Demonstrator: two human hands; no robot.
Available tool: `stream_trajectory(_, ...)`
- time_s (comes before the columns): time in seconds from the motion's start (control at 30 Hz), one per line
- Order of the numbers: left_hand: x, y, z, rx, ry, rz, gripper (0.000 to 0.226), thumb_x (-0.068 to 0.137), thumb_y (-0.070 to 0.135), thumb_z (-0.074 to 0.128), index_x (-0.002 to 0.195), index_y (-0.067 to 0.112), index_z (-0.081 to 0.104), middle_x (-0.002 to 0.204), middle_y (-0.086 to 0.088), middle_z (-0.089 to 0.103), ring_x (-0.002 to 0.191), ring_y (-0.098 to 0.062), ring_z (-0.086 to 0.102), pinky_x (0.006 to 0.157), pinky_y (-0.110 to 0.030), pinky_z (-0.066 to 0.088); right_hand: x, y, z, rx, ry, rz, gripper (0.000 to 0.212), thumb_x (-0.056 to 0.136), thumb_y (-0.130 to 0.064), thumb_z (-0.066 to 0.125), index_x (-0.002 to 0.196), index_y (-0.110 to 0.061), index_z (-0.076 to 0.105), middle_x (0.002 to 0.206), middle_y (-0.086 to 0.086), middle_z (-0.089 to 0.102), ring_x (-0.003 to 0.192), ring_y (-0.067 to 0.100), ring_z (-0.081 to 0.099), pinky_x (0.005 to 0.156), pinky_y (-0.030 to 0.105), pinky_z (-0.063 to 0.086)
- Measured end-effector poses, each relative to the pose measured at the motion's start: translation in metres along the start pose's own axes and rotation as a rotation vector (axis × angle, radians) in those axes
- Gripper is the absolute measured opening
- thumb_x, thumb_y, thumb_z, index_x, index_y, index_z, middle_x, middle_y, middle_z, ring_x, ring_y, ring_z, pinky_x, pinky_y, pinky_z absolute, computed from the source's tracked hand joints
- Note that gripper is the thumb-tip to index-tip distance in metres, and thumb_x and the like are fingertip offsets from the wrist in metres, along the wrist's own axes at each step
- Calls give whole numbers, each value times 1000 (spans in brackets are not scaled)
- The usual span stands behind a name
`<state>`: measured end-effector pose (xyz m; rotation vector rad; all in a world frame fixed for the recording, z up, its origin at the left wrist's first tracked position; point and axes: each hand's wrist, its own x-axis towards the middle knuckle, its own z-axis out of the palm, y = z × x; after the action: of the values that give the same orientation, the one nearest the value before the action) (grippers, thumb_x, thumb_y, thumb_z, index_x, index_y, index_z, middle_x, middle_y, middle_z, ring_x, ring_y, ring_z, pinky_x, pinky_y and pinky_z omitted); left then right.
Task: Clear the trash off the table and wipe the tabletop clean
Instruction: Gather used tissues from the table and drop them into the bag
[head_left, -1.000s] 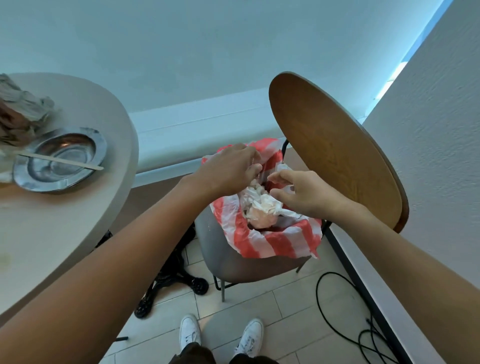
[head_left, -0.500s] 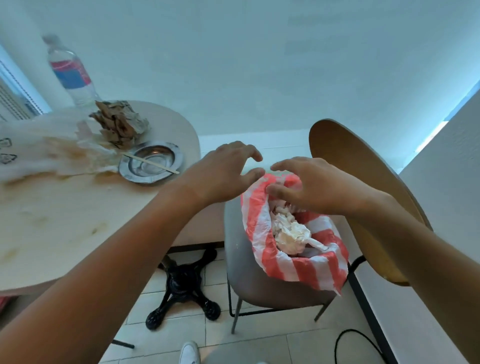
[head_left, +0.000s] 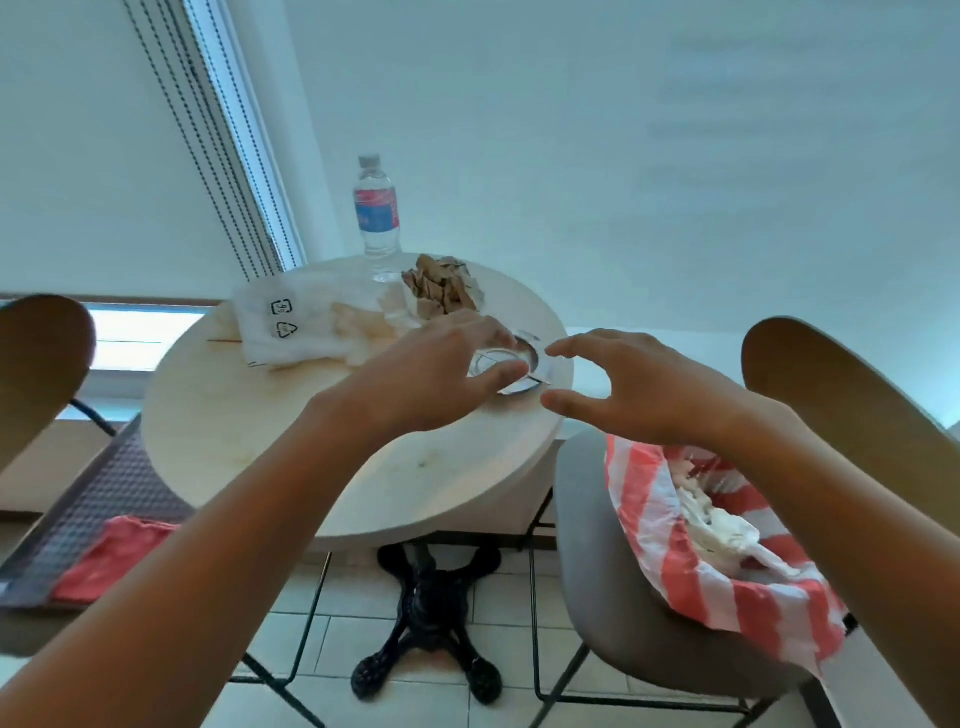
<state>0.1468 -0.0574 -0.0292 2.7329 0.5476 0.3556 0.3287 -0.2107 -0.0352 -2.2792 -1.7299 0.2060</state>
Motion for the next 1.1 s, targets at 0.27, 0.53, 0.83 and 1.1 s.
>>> stream_trajectory(0.27, -39, -99, -49, 61, -1, -45, 43, 93, 58, 50, 127, 32, 56, 136, 7, 54, 125, -15, 50, 106, -39, 40, 52, -69, 24, 14, 23, -44, 58, 87, -59, 63, 140, -40, 50, 136, -13, 57, 121, 12, 55, 101, 38, 47)
stream_trajectory(0.53, -41, -156, -65, 52, 22, -16, 39, 93, 54, 54, 125, 32, 57, 132, 8, 55, 125, -13, 49, 110, -36, 35, 93, -102, 50, -5, 9, -13, 61, 90, -48, 68, 144, -46, 40, 152, -9, 44, 132, 18, 50, 106, 49, 45)
stream_trajectory(0.83, -26, -178, -60, 22, 19, 7, 39, 93, 51, 57, 125, 30, 58, 130, 8, 56, 123, -13, 50, 107, -34, 35, 135, -113, 63, -29, -11, -40, 58, 94, -36, 66, 147, -43, 42, 152, -10, 41, 135, 13, 45, 93, 26, 36)
stream_trajectory(1.1, -10, -192, -58, 21, 24, -13, 39, 93, 53, 55, 125, 31, 58, 132, 9, 56, 124, -13, 49, 108, -39, 37, 157, -110, 69, 82, -13, -68, 46, 89, -18, 65, 129, -39, 58, 133, -7, 55, 114, 16, 57, 96, 34, 48)
